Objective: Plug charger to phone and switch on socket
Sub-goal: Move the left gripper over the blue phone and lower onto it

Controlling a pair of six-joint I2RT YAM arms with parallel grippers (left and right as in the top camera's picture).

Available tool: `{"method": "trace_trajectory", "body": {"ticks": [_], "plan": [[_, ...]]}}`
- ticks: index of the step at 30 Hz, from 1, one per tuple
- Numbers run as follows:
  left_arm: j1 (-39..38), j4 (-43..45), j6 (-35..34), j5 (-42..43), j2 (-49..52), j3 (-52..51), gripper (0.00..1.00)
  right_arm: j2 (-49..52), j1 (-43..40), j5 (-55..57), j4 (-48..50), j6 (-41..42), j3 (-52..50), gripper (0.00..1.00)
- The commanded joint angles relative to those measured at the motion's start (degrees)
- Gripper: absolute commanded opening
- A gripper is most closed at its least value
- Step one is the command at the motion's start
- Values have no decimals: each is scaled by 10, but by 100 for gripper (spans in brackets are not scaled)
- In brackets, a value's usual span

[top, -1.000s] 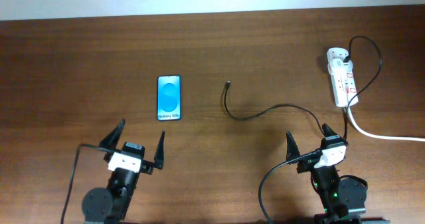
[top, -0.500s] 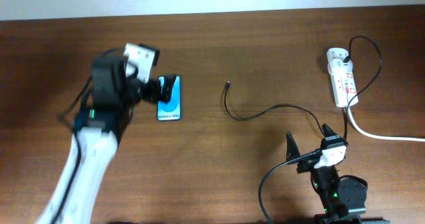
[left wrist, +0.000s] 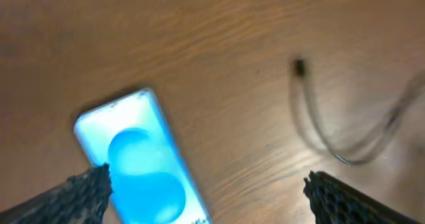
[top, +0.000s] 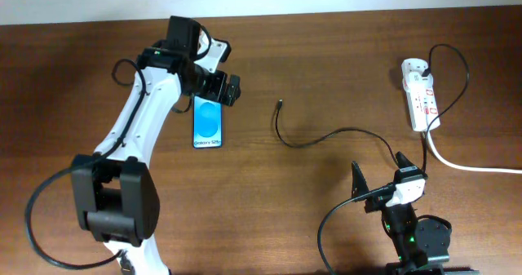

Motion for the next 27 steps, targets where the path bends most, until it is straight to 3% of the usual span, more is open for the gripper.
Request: {"method": "trace_trajectory", "body": {"ticks": [1, 10, 27], "plan": [[1, -20, -161, -127, 40, 9, 99, -4, 2, -3, -3, 2, -3, 98], [0, -21, -179, -129, 128, 9, 99, -4, 2, -3, -3, 2, -3, 98], [-14, 8, -182, -152, 133, -33, 99, -4, 2, -3, -3, 2, -3, 99]]}}
